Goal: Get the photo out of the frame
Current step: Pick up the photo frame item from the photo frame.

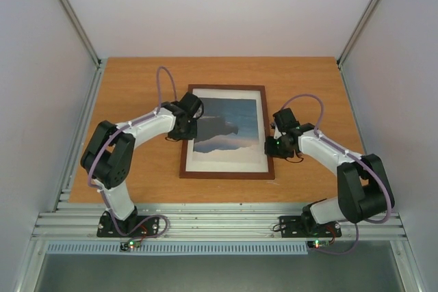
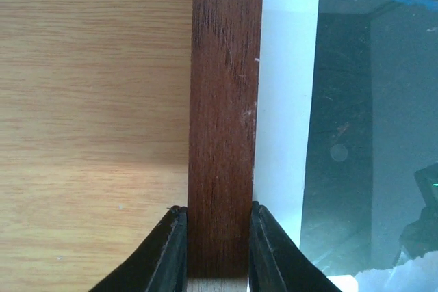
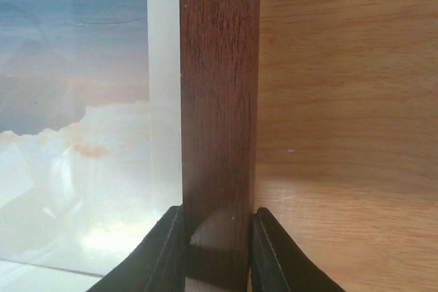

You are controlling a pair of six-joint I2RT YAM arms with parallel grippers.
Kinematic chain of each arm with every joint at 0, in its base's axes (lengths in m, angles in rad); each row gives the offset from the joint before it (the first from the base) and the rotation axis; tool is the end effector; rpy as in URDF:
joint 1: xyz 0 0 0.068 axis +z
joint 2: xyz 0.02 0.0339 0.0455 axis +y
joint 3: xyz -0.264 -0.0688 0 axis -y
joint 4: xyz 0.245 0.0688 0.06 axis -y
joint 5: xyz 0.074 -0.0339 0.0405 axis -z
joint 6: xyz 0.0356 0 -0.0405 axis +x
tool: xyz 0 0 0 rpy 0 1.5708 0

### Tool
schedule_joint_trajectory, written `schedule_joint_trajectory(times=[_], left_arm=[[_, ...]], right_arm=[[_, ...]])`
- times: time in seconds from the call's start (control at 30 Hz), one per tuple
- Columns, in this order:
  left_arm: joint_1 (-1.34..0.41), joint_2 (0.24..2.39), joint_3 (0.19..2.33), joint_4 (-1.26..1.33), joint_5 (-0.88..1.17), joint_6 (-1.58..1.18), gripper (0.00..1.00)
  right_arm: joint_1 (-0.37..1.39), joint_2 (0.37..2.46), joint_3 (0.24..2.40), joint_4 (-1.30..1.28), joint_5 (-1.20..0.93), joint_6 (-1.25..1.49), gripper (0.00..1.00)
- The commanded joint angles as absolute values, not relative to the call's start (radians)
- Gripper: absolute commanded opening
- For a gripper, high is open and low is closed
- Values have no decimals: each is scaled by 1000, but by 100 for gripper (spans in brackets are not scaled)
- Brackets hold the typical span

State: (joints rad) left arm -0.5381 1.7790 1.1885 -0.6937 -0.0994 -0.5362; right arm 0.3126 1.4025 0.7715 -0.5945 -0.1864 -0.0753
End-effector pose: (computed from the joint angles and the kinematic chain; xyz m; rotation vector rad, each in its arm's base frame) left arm 0.2958 -0.1725 0.1803 -0.0177 2.8437 -0.0884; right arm 0.2319 0.0819 0.1751 -0.5853 2.7425 0.3181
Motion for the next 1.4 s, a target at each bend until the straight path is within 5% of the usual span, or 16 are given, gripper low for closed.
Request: schedule_joint_trajectory(times=[0.0, 0.23, 0.63, 1.37], left_arm=[[-594, 1761, 1207, -652, -101, -563, 1], [-606, 1822, 1199, -664, -157, -570, 8], [-594, 1874, 1201, -656, -166, -574, 33], [-496, 1721, 1074, -593, -90, -583, 27]], right_arm=[[395, 1434, 867, -547, -194, -96, 1], [439, 1351, 921, -584, -205, -82, 1], [439, 1248, 939, -610, -295, -58, 1], [477, 1254, 928, -534, -288, -2, 1]])
